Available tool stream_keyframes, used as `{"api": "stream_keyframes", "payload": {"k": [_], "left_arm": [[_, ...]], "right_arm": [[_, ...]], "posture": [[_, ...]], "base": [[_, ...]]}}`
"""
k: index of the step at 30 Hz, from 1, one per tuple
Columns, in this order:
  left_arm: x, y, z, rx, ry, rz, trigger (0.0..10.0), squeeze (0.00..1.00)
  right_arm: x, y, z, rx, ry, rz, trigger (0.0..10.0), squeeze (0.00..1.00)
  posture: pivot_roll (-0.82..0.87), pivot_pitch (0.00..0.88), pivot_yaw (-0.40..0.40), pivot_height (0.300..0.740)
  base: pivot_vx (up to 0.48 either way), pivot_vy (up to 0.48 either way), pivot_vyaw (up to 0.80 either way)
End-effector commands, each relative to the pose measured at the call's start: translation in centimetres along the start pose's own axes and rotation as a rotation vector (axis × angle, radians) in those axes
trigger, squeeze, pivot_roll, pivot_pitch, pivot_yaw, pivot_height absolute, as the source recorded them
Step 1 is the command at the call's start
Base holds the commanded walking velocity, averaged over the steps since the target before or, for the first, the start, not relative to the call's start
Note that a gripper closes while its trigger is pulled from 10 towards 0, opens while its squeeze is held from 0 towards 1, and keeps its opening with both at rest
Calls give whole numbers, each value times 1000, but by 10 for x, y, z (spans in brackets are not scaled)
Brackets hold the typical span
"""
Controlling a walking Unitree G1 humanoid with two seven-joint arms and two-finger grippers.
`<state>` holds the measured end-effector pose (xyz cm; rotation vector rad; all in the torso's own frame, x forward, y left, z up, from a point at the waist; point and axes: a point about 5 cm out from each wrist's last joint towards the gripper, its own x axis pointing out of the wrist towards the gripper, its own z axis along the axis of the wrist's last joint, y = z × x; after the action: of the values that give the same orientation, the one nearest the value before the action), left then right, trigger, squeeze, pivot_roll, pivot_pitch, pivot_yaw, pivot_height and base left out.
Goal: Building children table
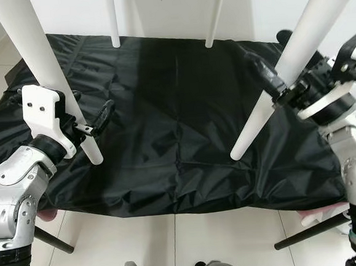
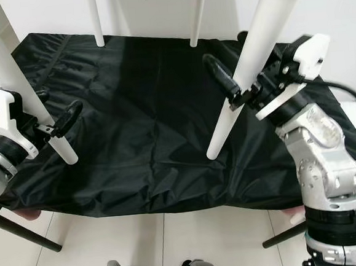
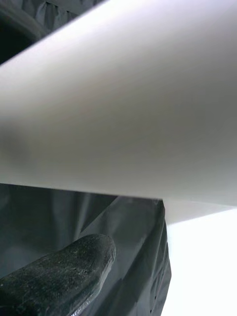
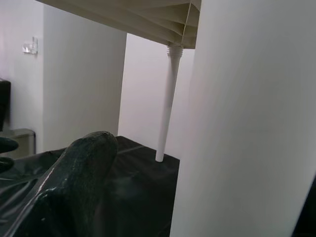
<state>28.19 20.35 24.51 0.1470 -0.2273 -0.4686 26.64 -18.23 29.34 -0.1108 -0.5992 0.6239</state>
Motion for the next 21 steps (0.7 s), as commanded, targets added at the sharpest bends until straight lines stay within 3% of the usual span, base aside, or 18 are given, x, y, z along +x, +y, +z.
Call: {"api": "stream_keyframes", "payload": {"k": [1,8,9,12,14,21], "left_arm": [[-2,-16,2,25,-10,-259,10000,0],[-1,-17,5,33,-27,-297,10000,0],[1,-17,4,31,-22,-321,10000,0],[2,-16,2,37,-18,-320,10000,0],[3,-12,-3,50,-16,-276,10000,0],[3,-2,-8,85,-10,-177,10000,0]], "right_arm": [[-2,3,0,-14,-3,6,10000,0],[-18,7,-7,-106,-13,-138,10000,0],[-31,16,-17,-138,-1,-201,10000,0],[-36,21,-24,-155,10,-217,10000,0],[-52,30,-41,-203,58,-283,10000,0],[-68,40,-58,-265,113,-332,10000,0]], "posture": [[-118,91,-73,740],[-121,91,-24,740],[-120,94,-9,740],[-119,95,6,740],[-114,99,18,740],[-96,104,33,740]], "base": [[0,0,0],[0,0,0],[0,0,0],[0,0,0],[0,0,0],[0,0,0]]}}
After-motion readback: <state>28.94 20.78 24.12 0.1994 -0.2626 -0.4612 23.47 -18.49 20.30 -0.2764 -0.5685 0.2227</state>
